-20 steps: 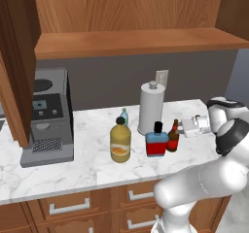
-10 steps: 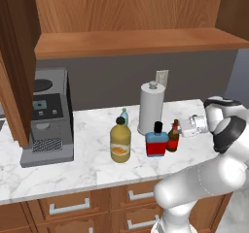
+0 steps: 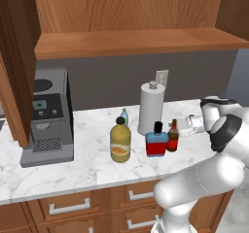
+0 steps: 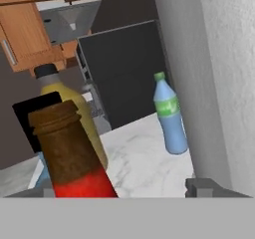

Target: Sort all alcoholic drinks to one cabinet, and non-alcoholic drinks to the other.

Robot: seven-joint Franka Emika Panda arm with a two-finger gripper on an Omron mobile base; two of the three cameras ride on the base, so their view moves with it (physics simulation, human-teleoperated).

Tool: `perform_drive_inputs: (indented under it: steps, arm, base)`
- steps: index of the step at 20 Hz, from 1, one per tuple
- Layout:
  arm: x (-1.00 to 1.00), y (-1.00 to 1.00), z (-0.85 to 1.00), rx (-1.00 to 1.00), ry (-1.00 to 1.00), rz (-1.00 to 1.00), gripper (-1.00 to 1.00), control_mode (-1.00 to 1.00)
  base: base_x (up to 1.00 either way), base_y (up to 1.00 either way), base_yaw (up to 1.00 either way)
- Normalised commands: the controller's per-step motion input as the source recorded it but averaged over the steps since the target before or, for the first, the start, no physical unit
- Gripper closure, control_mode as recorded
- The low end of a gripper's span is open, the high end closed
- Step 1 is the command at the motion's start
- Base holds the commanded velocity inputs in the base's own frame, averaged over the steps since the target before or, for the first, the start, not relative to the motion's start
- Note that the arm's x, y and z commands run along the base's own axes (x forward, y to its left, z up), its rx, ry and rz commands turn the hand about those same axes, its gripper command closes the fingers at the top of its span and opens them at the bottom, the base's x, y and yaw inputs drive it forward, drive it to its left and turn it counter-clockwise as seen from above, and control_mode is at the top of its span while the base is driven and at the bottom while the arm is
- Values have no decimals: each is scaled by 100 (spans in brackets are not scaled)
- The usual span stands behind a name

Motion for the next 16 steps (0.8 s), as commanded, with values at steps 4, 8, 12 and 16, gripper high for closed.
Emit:
perform_drive_inputs:
  steps: [4,8,12,16]
  arm:
    - [2,6,0,0,-2,-5,100,-100]
    - [0,0,19,0,-11,-14,100,-100]
    - [-6,0,57,-1,-17,-18,100,-100]
    - [-12,-1,83,-6,-17,-17,100,-100]
  base:
    - [0,0,0]
    - [0,0,0]
    - [0,0,0]
    - [0,0,0]
